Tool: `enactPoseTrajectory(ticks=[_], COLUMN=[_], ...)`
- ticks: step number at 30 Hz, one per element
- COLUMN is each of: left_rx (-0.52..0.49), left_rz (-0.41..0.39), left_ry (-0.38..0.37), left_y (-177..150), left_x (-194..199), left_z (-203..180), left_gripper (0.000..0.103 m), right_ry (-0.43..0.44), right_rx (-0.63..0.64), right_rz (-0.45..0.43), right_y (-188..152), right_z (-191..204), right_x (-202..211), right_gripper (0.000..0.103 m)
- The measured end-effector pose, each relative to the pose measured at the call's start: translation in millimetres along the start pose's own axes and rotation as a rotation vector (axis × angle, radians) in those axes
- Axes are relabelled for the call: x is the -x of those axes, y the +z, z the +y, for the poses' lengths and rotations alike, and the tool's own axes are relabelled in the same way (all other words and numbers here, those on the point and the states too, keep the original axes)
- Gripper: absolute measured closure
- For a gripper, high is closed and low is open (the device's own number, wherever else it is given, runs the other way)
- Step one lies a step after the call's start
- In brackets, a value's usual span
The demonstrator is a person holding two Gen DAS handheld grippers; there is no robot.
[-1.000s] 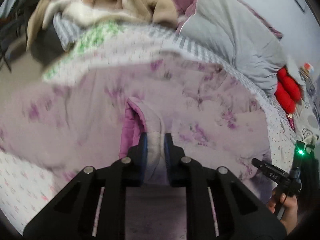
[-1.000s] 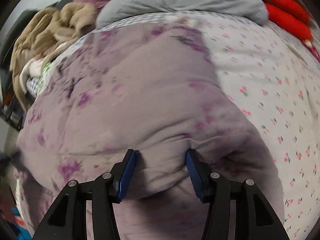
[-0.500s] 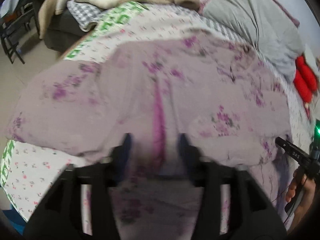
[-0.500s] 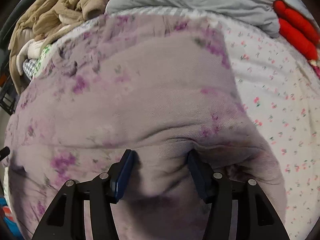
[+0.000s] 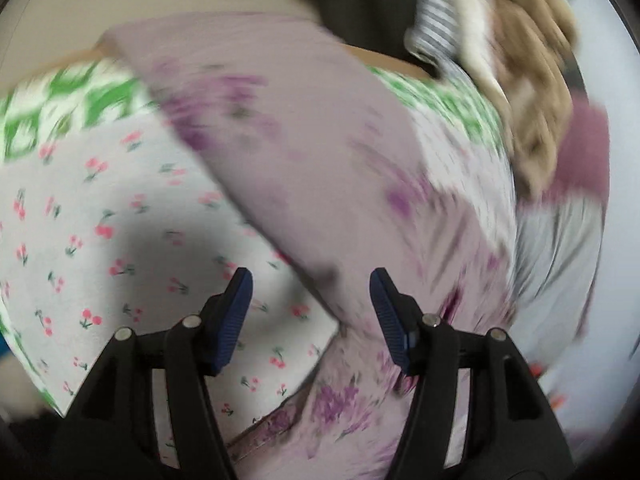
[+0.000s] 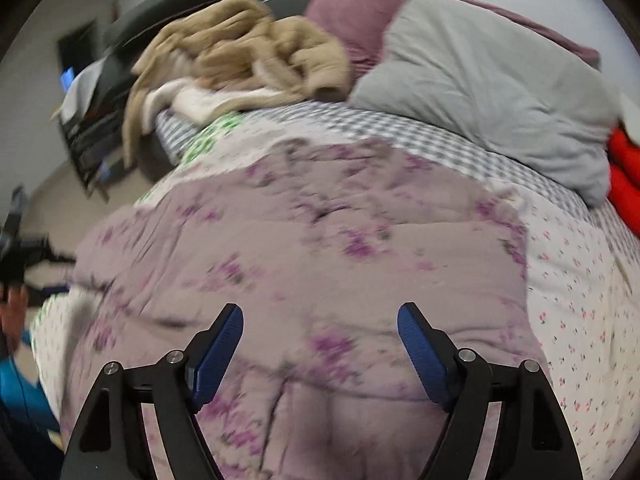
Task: Fold large clothes
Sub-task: 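Fold the hem with the left gripper up toward the collar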
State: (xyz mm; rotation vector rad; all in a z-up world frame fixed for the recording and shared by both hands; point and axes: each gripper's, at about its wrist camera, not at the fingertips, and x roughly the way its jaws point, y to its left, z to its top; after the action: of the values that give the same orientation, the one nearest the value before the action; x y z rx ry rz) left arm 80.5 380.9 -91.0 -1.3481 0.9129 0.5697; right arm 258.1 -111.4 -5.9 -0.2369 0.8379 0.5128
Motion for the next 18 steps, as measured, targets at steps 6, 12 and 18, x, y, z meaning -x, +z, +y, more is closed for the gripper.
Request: enactPoseTrajectory(ticks=[6,12,18], left_rx=[0.122,0.241,0.209], left_rz=[-0.055,-0.057,-0.123], left_ry=[-0.006,-0.045,-0.092], left_y=[32.1,44.9,63.2], left_x=[-8.7,-27.0,-24.0], left_z=[25.0,46.4,45.3], left_gripper=[0.039,0.039,0.046], right_ry=[0.076,0.079,0.108], right_rx=[-0.024,-0.049,-0.143], right_rz=[-0.004,-0.036,0.01], right_y=[-14.7,-17.9,-20.9], right_z=[20.1,21.0,2.1], right_x=[22.0,32.1,15.1], right_gripper=[0.022,0.022,0.022])
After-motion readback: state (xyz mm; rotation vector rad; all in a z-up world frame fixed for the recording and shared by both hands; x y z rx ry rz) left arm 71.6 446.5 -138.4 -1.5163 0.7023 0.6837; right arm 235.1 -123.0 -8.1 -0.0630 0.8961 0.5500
